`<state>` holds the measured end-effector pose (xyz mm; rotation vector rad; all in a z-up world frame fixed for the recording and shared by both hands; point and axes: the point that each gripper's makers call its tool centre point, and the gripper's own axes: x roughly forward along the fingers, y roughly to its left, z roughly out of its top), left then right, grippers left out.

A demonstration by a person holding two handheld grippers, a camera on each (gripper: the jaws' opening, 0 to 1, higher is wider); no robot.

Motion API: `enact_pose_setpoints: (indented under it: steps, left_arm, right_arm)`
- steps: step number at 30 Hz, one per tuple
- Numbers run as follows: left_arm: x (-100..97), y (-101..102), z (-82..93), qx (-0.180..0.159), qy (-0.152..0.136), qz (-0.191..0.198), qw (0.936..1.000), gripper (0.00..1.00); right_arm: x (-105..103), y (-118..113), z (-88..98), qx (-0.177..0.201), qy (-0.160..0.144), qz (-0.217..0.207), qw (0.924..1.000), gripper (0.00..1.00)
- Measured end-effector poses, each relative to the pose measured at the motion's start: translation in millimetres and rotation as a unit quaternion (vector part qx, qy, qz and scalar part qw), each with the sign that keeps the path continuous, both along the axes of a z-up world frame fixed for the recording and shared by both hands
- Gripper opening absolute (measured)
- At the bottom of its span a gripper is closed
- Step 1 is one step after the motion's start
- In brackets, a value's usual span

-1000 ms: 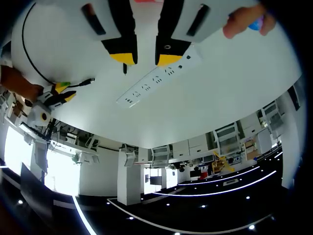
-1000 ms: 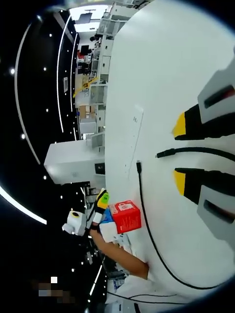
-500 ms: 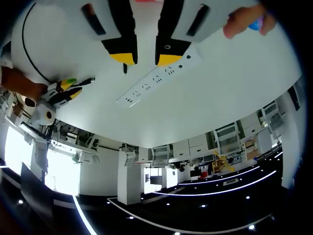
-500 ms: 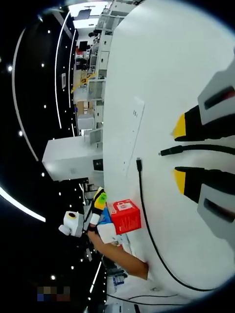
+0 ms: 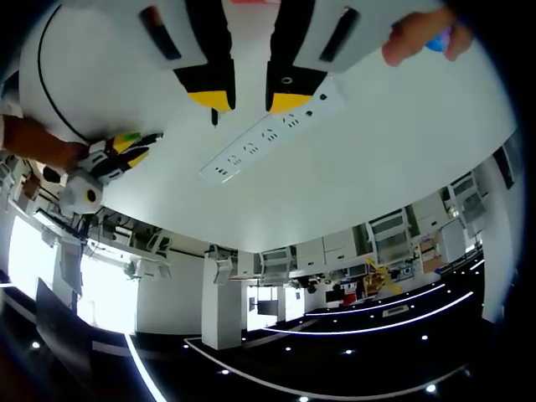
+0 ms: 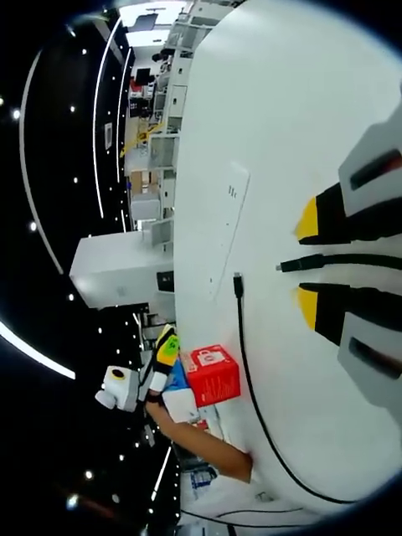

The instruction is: Find the data cable on the table. Grasp the USB connector end of the cable and insert it into the USB port on the table

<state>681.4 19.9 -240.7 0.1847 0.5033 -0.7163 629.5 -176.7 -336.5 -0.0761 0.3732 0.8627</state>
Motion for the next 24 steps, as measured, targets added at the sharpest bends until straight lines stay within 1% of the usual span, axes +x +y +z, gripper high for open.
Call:
enact_pose_setpoints:
  steps: [4, 6, 12, 24]
  left_arm:
    - [0.3, 0.6, 0.1, 0.0, 0.0, 0.0, 1.0, 0.16]
    - [0.3, 0.9, 0.1, 0.0, 0.0, 0.0, 1.0, 0.16]
    - [-0.3, 1.3, 0.2, 0.0, 0.0, -0.001, 1.0, 0.16]
    - [-0.6, 2.2, 1.0, -0.001, 0.0, -0.002, 1.0, 0.16]
  right_arm:
    - [1.9, 3.5, -0.7, -0.007, -0.006, 0.002, 1.0, 0.21]
    - [3.2, 5.8, -2.7, -0.01, -0.001, 0.005, 0.9999, 0.21]
    - [4.0, 6.4, -5.7, -0.023, -0.006, 0.004, 0.9997, 0.21]
    - [5.2, 4.0, -5.8, -0.022, -0.006, -0.001, 0.9997, 0.18]
